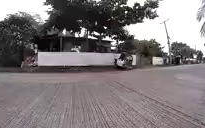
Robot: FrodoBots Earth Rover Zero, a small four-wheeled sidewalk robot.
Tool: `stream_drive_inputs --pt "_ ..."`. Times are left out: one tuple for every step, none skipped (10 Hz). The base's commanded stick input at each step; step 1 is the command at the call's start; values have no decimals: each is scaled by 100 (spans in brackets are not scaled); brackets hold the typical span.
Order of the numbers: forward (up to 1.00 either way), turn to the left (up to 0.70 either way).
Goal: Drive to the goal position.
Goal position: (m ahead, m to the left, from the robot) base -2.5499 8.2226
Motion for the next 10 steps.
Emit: stream_drive_inputs --pt "70 27" --pt "70 27" --pt "70 27" --pt "70 27" --pt "70 27" --pt "70 27" --pt "70 27" --pt "70 27" --pt "70 27" --pt "70 27"
